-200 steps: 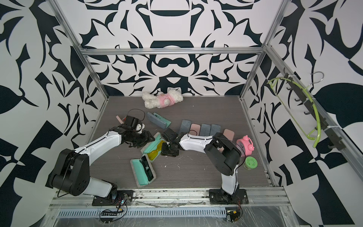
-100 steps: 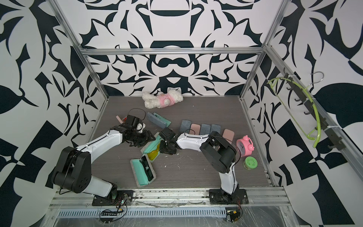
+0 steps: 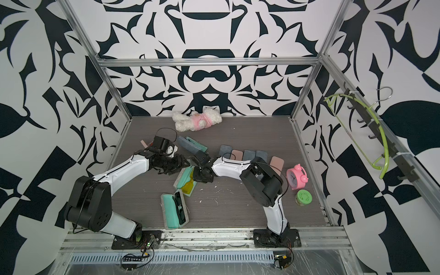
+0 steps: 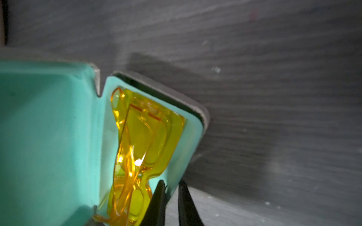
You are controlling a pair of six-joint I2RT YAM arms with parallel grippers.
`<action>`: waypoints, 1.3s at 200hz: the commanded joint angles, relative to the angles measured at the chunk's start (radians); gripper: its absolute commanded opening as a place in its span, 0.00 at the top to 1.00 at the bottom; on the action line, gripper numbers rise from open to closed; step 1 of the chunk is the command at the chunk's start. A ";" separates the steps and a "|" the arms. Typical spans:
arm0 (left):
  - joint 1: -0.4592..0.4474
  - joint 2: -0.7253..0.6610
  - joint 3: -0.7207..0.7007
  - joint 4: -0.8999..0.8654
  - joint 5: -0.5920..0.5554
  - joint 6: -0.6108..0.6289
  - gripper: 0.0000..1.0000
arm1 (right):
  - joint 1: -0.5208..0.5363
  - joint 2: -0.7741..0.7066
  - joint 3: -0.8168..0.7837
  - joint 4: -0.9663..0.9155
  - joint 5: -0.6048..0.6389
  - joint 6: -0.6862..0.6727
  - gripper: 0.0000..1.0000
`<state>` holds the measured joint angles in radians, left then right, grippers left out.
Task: Close the glasses case
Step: Adjust the glasses case at the center of the board.
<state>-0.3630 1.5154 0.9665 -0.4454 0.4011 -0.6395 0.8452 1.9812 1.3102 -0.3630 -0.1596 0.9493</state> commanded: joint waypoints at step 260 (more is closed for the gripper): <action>-0.056 -0.041 -0.063 0.043 0.084 -0.053 0.31 | -0.098 -0.152 -0.026 -0.067 -0.082 -0.169 0.56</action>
<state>-0.3916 1.4952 0.9142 -0.4191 0.4610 -0.6746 0.7464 1.8828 1.3159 -0.4534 -0.2264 0.7666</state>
